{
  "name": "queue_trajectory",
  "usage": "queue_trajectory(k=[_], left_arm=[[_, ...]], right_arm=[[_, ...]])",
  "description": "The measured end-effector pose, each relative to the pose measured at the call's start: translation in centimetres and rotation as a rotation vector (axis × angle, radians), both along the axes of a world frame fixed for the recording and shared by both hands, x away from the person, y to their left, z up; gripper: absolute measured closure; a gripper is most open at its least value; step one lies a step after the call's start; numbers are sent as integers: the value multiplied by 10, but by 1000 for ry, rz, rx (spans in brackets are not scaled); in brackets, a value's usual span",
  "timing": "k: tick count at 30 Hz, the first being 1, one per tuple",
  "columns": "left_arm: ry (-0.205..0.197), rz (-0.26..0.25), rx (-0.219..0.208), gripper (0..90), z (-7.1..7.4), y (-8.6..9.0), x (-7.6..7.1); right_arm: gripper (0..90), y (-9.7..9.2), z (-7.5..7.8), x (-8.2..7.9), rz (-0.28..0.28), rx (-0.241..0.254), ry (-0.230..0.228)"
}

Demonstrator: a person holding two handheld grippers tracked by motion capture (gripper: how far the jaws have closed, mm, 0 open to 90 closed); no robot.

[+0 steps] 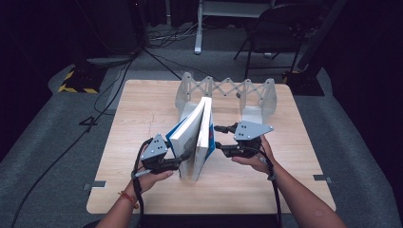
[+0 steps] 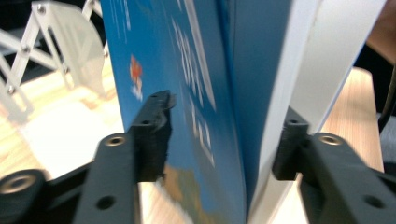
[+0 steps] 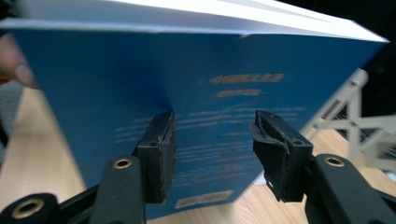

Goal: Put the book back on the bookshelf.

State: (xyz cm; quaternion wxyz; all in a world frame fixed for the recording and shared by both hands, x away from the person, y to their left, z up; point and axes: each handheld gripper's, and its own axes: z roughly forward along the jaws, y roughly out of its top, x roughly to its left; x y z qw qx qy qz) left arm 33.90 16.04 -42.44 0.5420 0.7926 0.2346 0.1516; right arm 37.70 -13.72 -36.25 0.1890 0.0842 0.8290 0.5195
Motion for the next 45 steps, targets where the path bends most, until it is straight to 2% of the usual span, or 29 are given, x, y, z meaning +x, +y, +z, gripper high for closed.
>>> queue_trajectory(k=[1,3,6,12,14,16,19,22,25,27,30,38,41,45], left_arm=[[5,0,18,400,-1,1,-1],[10,1,48,330,-3,2,-4],[13,4,86,282,-7,-2,-10],[21,11,94,231,-13,-18,-18],[0,29,115,197,-18,-29,-22],[0,35,123,190,-23,-36,-23],[-14,86,125,140,-27,-47,-24],[-23,139,70,164,-27,-49,-23],[-48,192,61,170,-28,-53,-23],[-70,228,61,215,-29,-53,-23],[-72,238,50,292,-29,-51,-21],[-69,215,38,369,-29,-45,-21],[-58,221,34,417,-29,-41,-21],[-35,230,29,468,-28,-31,-19]], right_arm=[[495,3,-1,-1,3,-18,2],[495,6,-3,-2,13,-21,20],[485,9,-8,-3,15,-35,25],[477,16,-19,-1,8,-54,44],[466,18,-23,-1,11,-50,59],[466,21,-26,-1,11,-59,59],[467,26,-32,0,14,-78,62],[467,27,-35,1,3,-73,71],[463,29,-37,4,-14,-69,74],[453,30,-40,7,-25,-63,84],[447,30,-42,10,-36,-56,94],[415,17,-48,22,-80,-40,126],[399,1,-53,27,-102,-71,134],[386,-32,-67,31,-157,-122,168]])
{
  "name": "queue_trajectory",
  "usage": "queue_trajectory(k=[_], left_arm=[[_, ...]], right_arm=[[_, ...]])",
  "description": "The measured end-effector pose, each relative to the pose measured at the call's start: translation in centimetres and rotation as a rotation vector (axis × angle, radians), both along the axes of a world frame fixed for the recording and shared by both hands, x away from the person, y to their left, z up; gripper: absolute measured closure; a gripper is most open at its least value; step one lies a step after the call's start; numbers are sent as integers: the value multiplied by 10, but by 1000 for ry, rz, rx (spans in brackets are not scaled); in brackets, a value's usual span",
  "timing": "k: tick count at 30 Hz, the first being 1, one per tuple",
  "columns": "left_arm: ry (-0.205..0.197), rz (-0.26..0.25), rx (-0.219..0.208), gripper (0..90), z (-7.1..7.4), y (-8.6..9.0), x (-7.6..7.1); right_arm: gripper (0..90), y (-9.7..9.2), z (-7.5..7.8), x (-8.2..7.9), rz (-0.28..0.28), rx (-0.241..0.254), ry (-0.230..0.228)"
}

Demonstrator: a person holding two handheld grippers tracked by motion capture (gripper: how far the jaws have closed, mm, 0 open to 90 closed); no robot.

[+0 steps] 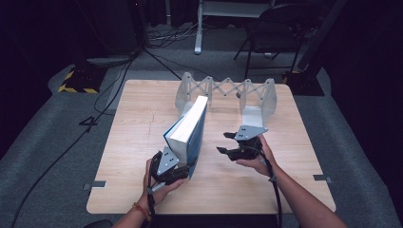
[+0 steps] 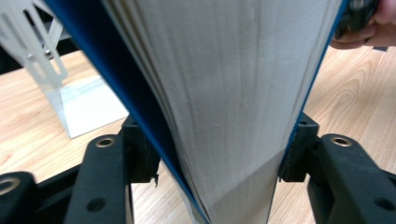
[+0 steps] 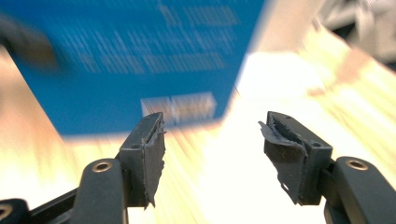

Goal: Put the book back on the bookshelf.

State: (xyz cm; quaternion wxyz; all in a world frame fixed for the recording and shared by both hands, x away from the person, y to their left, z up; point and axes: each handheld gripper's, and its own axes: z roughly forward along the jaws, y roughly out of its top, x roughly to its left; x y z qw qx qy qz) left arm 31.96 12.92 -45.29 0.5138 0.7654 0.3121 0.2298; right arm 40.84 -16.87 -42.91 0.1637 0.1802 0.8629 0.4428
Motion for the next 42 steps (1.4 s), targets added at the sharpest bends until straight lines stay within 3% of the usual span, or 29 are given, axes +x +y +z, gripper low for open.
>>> queue_trajectory(k=[2,6,7,12,14,17,20,23,28,31,35,40,42], left_arm=[[0,7,18,501,1,4,0],[5,11,21,539,2,9,2],[5,11,21,544,2,9,2],[6,10,8,566,2,17,9],[-4,7,14,565,1,20,11],[-13,10,4,564,0,21,13],[-33,13,-4,549,2,19,14],[-47,17,-32,532,7,15,17],[-53,17,-75,509,14,11,23],[-51,8,-120,525,21,10,28],[-36,-18,-133,590,22,13,34],[-8,-54,-173,602,22,13,38],[-13,-71,-165,603,22,10,39]], right_arm=[[381,-18,-9,1,-25,-32,16],[362,-58,-25,3,-78,-51,62],[362,-58,-25,3,-78,-51,62],[347,-99,-46,1,-118,-57,106],[344,-109,-53,1,-121,-32,150],[331,-117,-59,2,-123,-37,180],[334,-120,-57,3,-134,-39,158],[337,-123,-59,5,-144,-9,187],[339,-127,-62,8,-160,0,199],[340,-128,-64,9,-172,4,214],[343,-130,-65,11,-182,4,222],[342,-130,-65,12,-186,-6,220],[340,-131,-65,12,-182,-10,220]])
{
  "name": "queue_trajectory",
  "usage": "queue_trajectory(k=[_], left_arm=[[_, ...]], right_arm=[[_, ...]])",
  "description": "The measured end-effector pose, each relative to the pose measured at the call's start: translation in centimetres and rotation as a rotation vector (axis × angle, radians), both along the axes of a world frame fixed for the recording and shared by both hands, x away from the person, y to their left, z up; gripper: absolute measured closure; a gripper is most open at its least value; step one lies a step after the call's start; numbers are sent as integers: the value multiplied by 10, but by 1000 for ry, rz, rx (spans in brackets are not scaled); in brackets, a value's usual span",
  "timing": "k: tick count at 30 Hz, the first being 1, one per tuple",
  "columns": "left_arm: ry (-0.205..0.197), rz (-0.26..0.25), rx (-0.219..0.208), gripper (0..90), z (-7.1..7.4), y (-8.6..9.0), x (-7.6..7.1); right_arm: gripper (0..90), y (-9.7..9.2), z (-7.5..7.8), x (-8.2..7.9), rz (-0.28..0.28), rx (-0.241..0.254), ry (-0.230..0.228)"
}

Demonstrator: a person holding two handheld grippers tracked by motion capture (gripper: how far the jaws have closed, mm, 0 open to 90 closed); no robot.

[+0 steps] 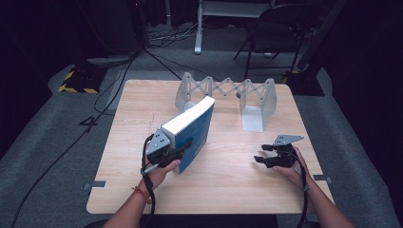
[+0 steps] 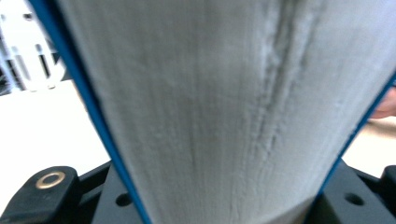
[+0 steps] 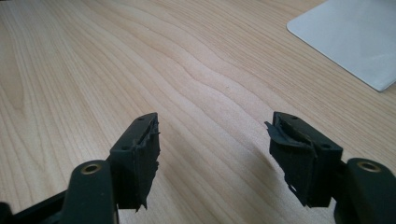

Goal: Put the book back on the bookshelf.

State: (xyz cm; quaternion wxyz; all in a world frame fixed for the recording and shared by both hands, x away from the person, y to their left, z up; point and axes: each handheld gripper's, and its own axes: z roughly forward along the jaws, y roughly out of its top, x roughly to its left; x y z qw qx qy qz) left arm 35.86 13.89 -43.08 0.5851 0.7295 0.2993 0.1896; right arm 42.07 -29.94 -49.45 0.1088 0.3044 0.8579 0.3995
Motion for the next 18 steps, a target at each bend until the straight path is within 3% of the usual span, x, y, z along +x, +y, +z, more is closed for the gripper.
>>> queue_trajectory(k=[7,9,11,16,18], left_arm=[[-7,-92,3,601,2,-26,2],[7,-147,-11,602,2,-42,3],[12,-170,-13,602,2,-47,3],[-2,-264,1,601,4,-74,1],[4,-299,-7,601,4,-82,0]], right_arm=[[333,-3,-1,2,-7,-11,2],[332,-4,-1,2,-9,-11,-1],[332,-5,-1,2,-7,-10,-5],[331,-10,-3,3,-22,2,3],[331,-9,-4,3,-19,-18,-1]])
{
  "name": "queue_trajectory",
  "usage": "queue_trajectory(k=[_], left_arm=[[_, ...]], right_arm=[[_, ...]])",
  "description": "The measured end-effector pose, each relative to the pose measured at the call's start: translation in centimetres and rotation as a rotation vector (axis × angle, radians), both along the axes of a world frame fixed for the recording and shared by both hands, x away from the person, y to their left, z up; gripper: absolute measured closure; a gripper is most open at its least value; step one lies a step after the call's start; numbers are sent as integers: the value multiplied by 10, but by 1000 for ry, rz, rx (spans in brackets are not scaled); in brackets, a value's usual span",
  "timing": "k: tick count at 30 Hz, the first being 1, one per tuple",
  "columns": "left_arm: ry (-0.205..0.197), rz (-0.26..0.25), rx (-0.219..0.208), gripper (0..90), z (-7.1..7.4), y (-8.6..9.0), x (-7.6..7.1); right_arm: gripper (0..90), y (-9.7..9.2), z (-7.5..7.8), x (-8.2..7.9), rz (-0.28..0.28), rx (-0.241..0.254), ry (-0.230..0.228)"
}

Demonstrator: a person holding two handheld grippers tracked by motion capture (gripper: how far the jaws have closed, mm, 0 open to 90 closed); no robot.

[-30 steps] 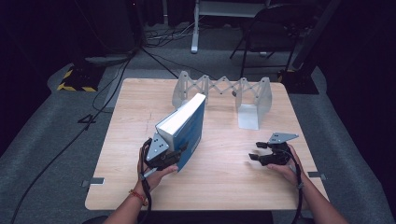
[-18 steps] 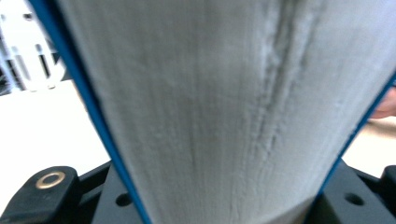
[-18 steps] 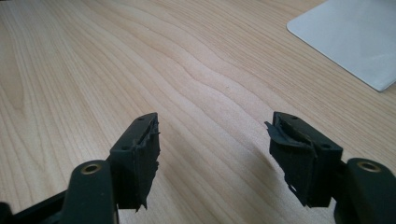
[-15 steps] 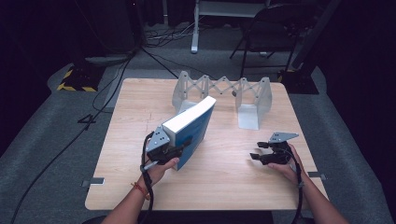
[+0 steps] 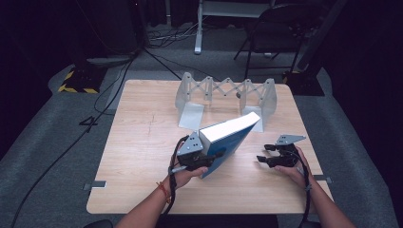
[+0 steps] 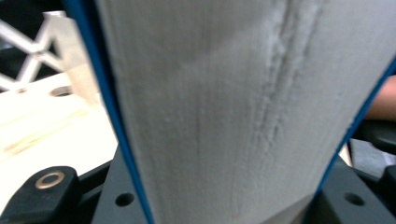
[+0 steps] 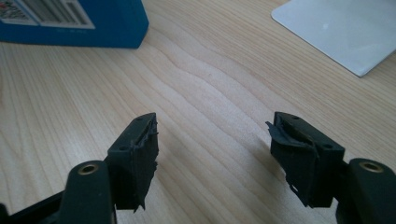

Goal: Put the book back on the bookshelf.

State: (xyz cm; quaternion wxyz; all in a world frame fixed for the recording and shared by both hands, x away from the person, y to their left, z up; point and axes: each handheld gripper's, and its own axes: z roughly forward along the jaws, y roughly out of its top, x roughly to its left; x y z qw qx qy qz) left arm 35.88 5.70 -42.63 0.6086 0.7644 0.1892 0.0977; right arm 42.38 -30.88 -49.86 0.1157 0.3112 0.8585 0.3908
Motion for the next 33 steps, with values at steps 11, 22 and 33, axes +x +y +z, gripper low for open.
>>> queue_trajectory(k=[11,22,33], left_arm=[[-12,-59,31,596,1,4,-1],[-36,-36,83,563,3,10,2],[-64,-21,151,530,-4,17,-6]], right_arm=[[315,4,-3,-1,46,5,-1],[299,9,-2,-1,96,-54,-29],[300,35,13,-6,225,22,-85]])
